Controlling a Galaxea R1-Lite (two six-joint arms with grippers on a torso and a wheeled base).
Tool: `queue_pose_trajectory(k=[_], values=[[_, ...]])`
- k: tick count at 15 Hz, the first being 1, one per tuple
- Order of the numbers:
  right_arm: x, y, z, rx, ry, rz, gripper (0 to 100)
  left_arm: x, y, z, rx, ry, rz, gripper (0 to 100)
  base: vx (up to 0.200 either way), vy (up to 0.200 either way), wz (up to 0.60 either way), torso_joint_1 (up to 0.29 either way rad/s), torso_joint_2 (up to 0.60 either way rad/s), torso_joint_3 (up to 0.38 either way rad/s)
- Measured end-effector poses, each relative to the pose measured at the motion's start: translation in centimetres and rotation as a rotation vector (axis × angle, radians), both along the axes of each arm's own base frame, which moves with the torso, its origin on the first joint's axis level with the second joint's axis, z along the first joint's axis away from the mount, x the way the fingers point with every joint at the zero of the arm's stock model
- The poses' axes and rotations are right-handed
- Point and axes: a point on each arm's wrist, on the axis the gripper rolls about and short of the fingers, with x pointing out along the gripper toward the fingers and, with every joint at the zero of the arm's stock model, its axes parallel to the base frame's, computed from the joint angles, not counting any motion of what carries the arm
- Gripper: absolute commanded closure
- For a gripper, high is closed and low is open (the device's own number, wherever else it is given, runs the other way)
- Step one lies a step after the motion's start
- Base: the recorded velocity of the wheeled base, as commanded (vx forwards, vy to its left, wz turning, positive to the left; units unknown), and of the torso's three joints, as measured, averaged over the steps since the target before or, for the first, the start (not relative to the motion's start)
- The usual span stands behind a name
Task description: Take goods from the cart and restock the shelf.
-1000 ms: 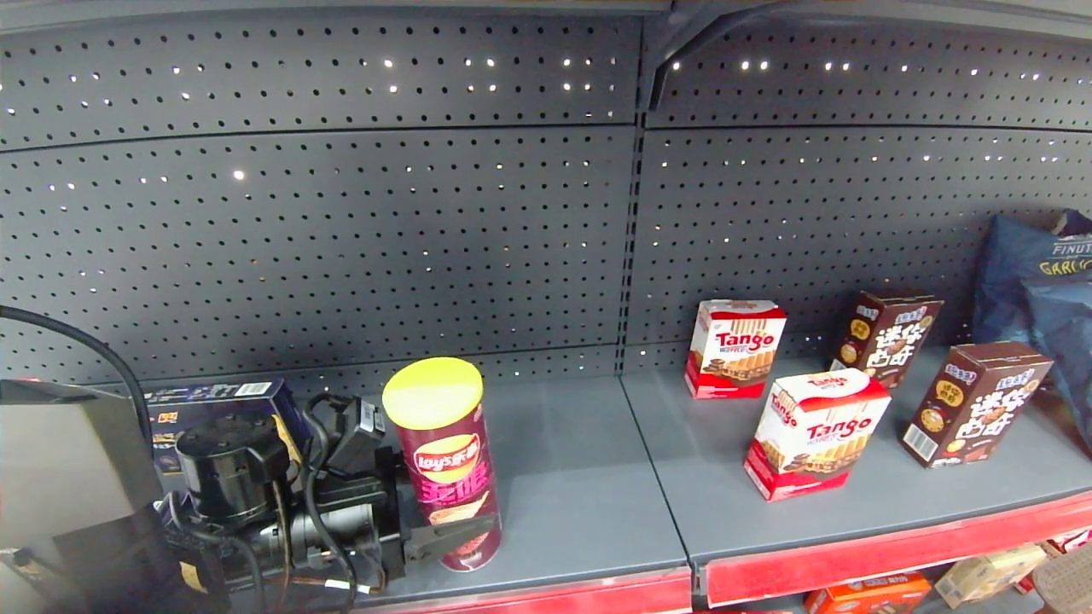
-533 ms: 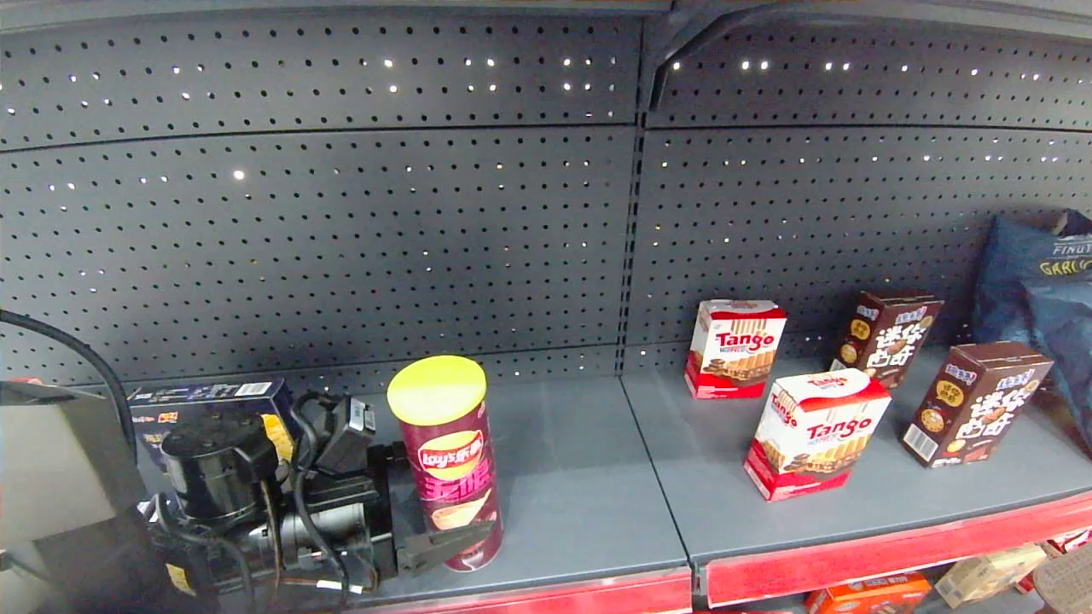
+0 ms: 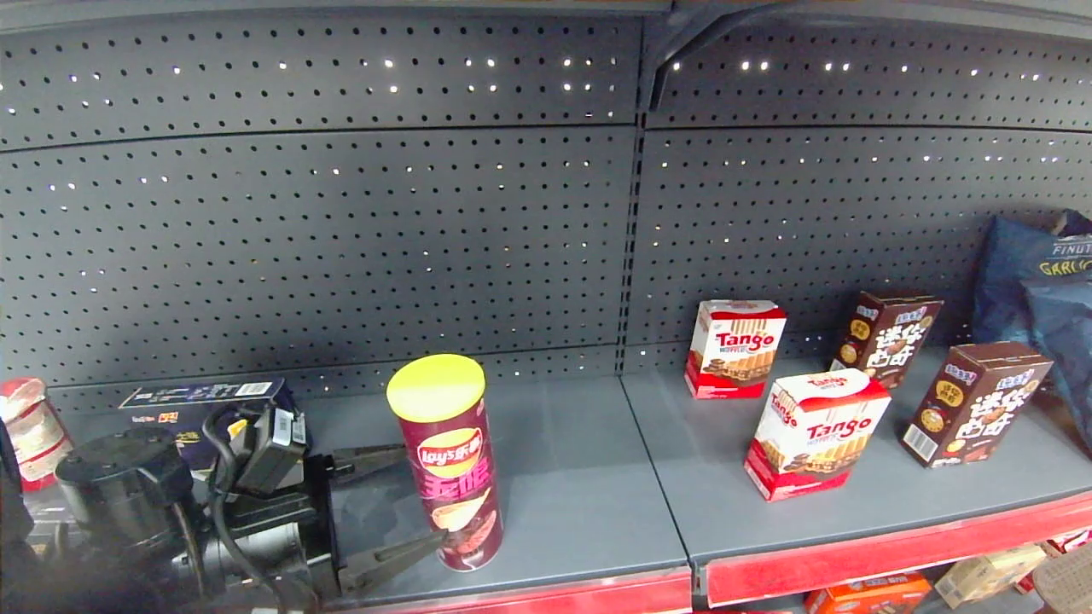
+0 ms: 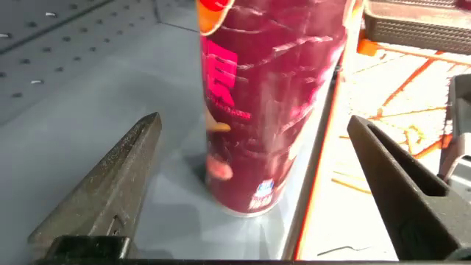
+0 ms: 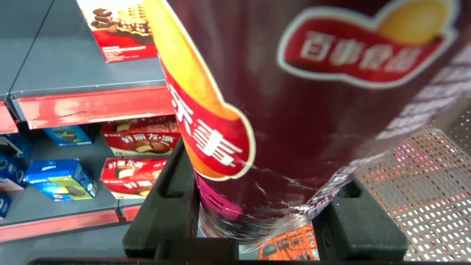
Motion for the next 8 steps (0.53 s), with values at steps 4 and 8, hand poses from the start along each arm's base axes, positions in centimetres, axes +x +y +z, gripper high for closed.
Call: queue_pose_trajectory(k=[4,8], values=[[0.0,0.0,-0.1,0.0,0.0,0.0,100,0.2,0.4,0.3,0.005,-0.025,0.031,0,0.0,0.0,0.0,0.0,0.0,0.0],[0.0,0.0,-0.3,-0.001,0.009,-0.001,100,1.3,0.4,0.4,0.005,-0.043,0.054,0,0.0,0.0,0.0,0.0,0.0,0.0]])
